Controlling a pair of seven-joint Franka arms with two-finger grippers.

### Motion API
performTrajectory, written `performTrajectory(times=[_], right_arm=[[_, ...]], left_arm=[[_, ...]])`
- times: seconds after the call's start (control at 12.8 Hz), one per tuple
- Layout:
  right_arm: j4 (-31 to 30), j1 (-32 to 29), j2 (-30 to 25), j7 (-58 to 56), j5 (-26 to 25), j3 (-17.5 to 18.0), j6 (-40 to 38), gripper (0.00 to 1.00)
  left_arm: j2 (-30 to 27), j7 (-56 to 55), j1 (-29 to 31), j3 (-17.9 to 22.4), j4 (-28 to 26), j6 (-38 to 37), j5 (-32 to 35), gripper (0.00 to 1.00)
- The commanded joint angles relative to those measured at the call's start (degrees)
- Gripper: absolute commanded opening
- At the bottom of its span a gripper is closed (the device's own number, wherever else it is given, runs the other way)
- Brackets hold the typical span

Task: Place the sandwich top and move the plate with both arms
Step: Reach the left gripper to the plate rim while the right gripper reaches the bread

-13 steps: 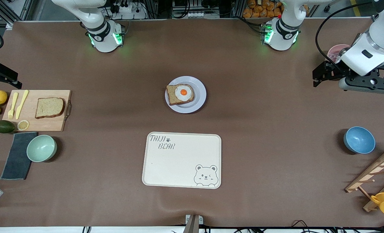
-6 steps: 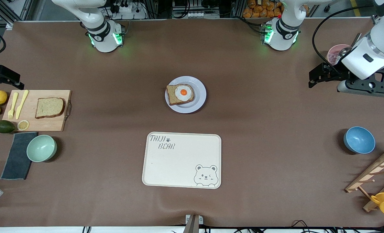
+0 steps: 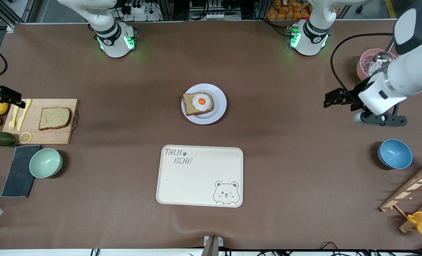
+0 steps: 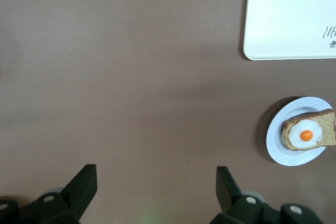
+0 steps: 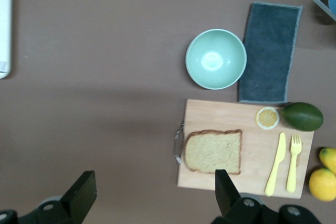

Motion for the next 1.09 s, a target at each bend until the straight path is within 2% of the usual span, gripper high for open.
performTrajectory(times=[0.0,0.08,0.31,0.47,0.62,0.78,0.86,1.01], right_arm=[[-6.53,3.97,-0.55,-6.35,2.01,-7.66,5.59,1.00],[-7.76,3.46,0.33,-8.55,2.89,-8.21,6.56,1.00],[-8.83,0.29,5.51,-13.90,3.95,-9.08,9.90,1.00],[-10.66,0.29,7.80,-19.17,6.75,-12.07,13.23,1.00],[-13.13,0.37,11.22,-26.28,10.00,-15.05,19.37,1.00],[-13.22,0.11,15.78,-32.18,15.61,-17.25,20.28,0.92],[-13.14,0.03,17.89,-35.26,18.51,-18.22,20.37,0.84],[-13.14,-0.41,20.98,-38.53,21.35,-19.11,21.94,0.79]], left_arm=[[3.97,-0.15,-0.24,-0.53,-1.78,3.34,-8.38,1.00],[6.42,0.12,-0.85,-0.71,-2.15,4.22,-12.44,1.00],[13.19,0.38,-4.45,-1.67,-2.67,9.31,-14.24,1.00],[13.92,0.82,-3.93,-4.13,-4.95,13.17,-17.21,1.00],[14.01,7.11,-4.10,-4.22,-9.24,16.42,-21.85,1.00],[13.74,12.93,-4.45,-4.40,-14.69,22.22,-28.27,1.00],[14.26,13.39,-5.15,-5.10,-15.85,23.73,-29.43,1.00],[16.89,13.39,-7.51,-6.06,-16.30,25.92,-31.19,1.00]])
